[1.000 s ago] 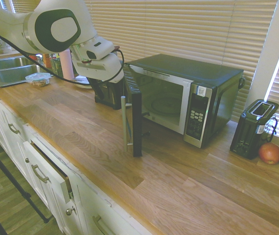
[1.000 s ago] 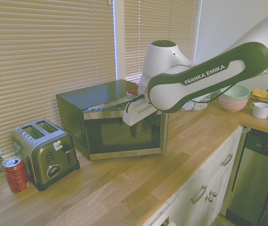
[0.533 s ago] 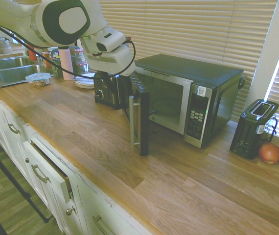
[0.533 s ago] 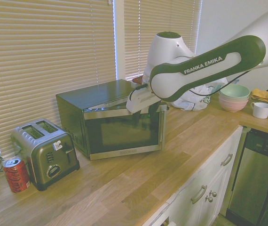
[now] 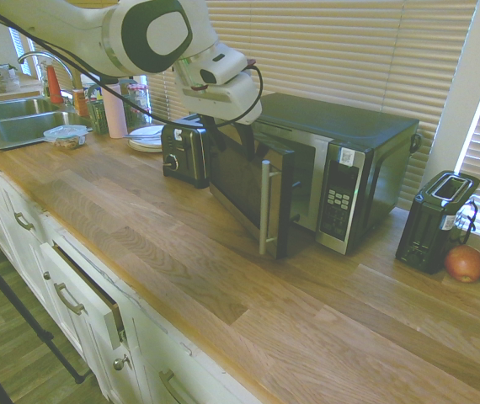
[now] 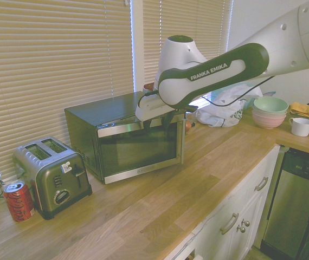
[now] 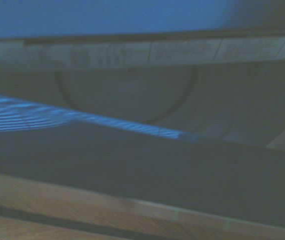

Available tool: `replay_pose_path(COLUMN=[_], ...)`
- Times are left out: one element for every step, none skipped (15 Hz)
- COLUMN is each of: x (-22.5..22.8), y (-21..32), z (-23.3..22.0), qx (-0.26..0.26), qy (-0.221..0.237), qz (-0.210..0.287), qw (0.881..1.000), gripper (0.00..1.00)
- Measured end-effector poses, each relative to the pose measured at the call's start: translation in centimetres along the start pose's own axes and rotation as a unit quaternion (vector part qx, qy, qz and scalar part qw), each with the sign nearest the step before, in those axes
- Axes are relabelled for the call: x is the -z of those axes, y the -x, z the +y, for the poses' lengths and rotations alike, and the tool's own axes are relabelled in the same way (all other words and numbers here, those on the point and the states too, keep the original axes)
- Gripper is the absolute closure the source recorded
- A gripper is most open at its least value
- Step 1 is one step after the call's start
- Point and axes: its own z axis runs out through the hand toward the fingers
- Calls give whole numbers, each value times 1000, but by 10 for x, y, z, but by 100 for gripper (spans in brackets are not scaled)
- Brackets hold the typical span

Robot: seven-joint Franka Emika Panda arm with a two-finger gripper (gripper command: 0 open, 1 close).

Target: Close the microwave

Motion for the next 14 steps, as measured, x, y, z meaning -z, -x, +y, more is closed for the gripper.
replay_pose_path(x=[-6,-13,-20,-27,-33,-37,-41,-46,-48,-49,-50,-50,-52,-53], y=[-12,-24,-34,-42,-47,-51,-56,-58,-60,-61,-60,-56,-46,-30], z=[-3,-5,-9,-13,-16,-20,-24,-26,-28,-29,-30,-30,-32,-31], qx=[-7,-13,-18,-22,-23,-24,-24,-24,-26,-28,-32,-33,-28,-15], qy=[3,7,9,13,20,26,32,40,43,43,40,33,25,24], qz=[1,3,6,7,4,2,0,-5,-11,-16,-24,-36,-54,-74], qw=[1000,1000,1000,1000,1000,999,999,999,999,999,998,998,998,997], gripper=[0,0,0,0,0,0,0,0,0,0,0,0,0,0])
